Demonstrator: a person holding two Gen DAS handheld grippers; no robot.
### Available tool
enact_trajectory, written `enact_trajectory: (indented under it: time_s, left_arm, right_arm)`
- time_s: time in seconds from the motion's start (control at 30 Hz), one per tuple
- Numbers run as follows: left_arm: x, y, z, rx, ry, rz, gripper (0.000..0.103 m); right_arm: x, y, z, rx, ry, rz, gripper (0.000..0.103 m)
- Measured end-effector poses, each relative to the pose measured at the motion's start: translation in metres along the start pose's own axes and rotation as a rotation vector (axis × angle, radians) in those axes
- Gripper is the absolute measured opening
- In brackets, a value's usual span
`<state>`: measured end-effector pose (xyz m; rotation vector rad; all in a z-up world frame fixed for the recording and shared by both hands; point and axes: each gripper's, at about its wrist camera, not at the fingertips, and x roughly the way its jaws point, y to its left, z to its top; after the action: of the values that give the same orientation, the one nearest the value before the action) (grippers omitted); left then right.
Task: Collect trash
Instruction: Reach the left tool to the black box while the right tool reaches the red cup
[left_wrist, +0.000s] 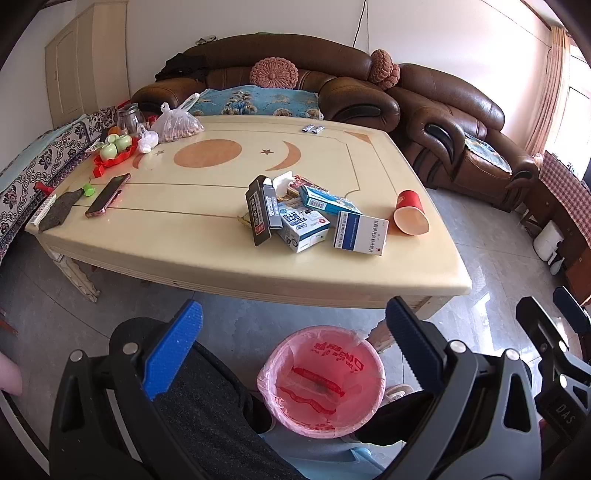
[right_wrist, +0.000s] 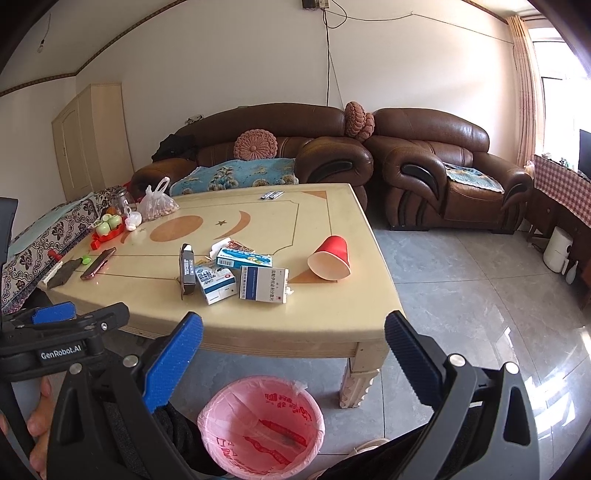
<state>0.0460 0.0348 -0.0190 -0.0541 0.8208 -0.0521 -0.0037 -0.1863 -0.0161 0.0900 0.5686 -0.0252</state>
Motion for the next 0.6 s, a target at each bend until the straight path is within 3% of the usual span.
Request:
enact_trajectory:
  time_s: [0.6]
  left_arm:
    - [0.061, 0.029, 0.046, -0.107, 0.071, 0.036, 0.097]
  right_arm:
    - [0.081, -0.016, 0.023, -0.148, 0.011, -0.032, 0.097]
